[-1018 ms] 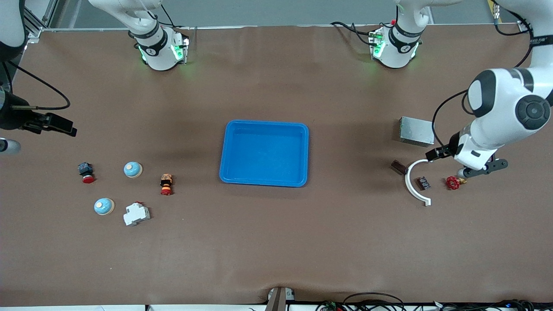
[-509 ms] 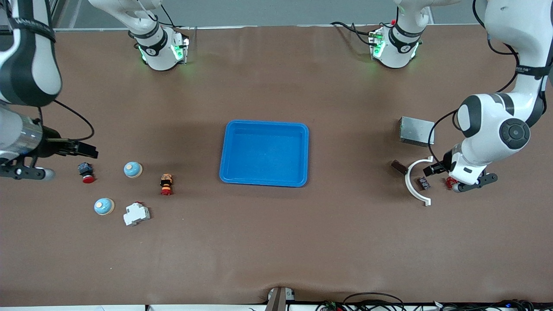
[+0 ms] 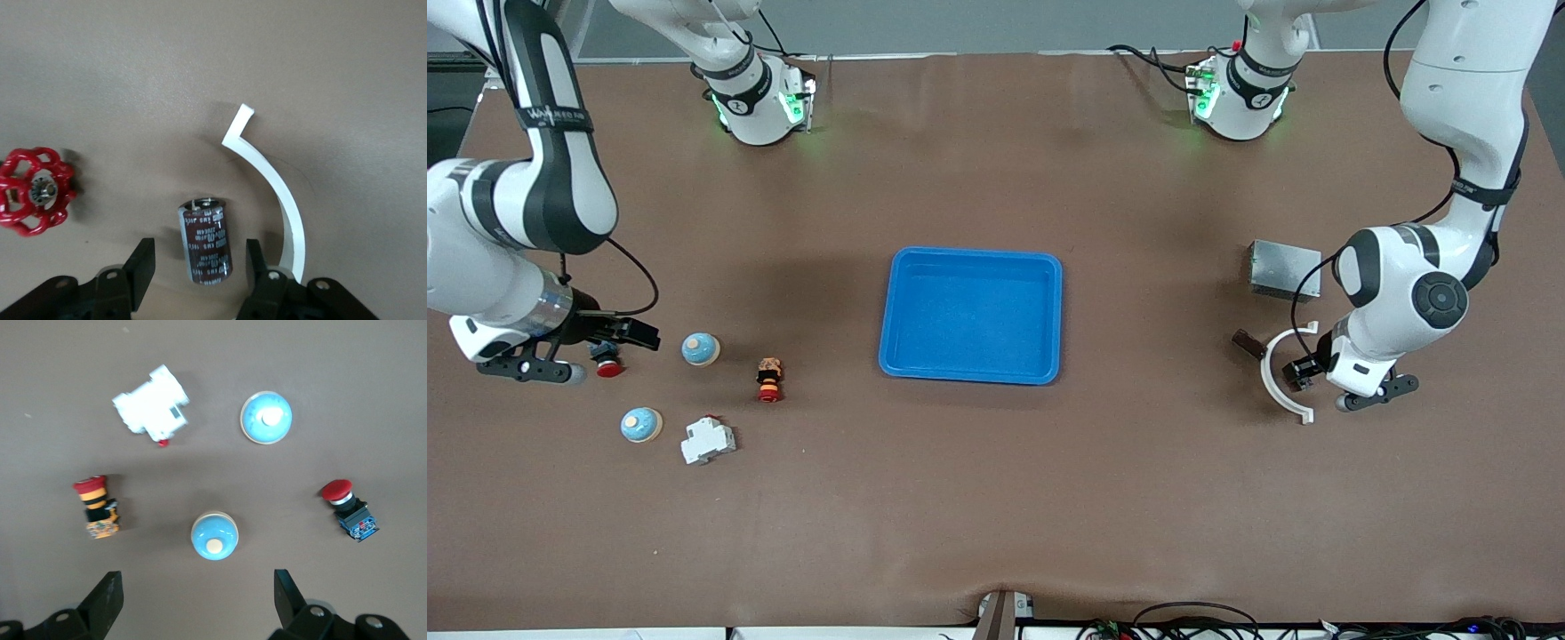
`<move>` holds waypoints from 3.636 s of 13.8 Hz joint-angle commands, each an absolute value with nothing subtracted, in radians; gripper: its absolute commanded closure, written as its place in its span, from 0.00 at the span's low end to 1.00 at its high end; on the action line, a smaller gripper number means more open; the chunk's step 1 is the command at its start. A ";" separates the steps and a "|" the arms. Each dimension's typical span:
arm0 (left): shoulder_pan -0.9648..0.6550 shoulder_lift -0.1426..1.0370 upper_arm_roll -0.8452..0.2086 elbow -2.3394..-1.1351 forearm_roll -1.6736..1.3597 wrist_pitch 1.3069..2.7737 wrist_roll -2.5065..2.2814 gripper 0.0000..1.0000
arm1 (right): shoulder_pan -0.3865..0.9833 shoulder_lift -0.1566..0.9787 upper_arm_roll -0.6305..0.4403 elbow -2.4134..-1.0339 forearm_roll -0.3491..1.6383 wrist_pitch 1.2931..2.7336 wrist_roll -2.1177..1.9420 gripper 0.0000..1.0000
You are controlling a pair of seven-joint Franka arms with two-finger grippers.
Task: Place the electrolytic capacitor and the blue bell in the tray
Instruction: 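Grasp the capacitor with the left gripper while the right gripper reaches the bell, then carry the capacitor into the tray while the right gripper grasps the bell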
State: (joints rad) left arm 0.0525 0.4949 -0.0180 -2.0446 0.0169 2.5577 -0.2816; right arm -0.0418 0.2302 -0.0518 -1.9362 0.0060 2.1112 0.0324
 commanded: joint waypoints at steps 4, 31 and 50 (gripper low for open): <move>0.057 0.531 -0.018 -2.040 0.035 2.618 -0.301 0.61 | -0.051 0.357 -0.048 -1.919 -0.037 2.125 0.031 0.00; -0.366 0.466 -0.316 -1.818 0.040 2.287 -1.474 1.00 | -0.043 0.546 -0.043 -1.971 -0.018 2.244 0.041 0.00; -0.468 0.583 -0.310 -1.683 0.267 2.211 -1.898 0.00 | 0.102 0.321 0.035 -1.882 -0.006 1.864 0.369 0.76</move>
